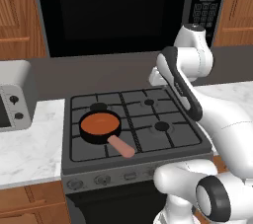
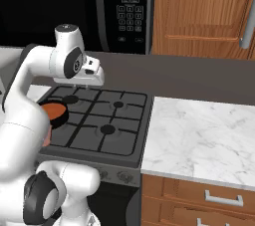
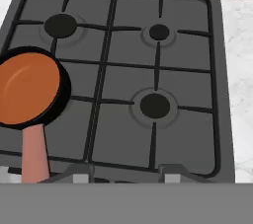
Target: Wait until the marinara sauce is simmered to a deep red color and then turn off the stove.
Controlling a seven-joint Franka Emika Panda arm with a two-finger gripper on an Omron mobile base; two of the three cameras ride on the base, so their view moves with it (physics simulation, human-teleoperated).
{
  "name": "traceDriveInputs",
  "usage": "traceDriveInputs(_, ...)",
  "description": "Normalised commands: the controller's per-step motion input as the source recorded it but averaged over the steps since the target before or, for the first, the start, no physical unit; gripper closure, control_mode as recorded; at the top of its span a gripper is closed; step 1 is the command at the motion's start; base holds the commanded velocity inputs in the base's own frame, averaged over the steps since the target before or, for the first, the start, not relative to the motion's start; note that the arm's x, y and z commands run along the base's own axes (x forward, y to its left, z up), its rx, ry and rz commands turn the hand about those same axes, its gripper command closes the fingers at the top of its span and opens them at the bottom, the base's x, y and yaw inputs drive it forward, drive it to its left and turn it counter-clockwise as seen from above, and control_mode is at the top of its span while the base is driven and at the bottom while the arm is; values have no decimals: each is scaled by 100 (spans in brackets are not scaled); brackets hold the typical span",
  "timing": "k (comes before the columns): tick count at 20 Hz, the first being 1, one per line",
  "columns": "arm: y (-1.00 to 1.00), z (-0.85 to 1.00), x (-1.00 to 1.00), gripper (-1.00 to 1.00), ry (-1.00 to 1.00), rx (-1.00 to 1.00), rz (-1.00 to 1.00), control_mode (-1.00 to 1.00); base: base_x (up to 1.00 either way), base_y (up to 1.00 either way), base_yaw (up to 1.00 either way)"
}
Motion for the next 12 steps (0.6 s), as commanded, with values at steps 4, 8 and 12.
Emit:
traceDriveInputs(4,0,-9,-22,-100,3,0,0,-100,0,0,0)
traceDriveInputs(8,37,-39,-66,-100,0,-2,6,-100,0,0,0)
traceDriveInputs(12,89,-42,-74,-100,-2,-11,19,-100,0,0,0)
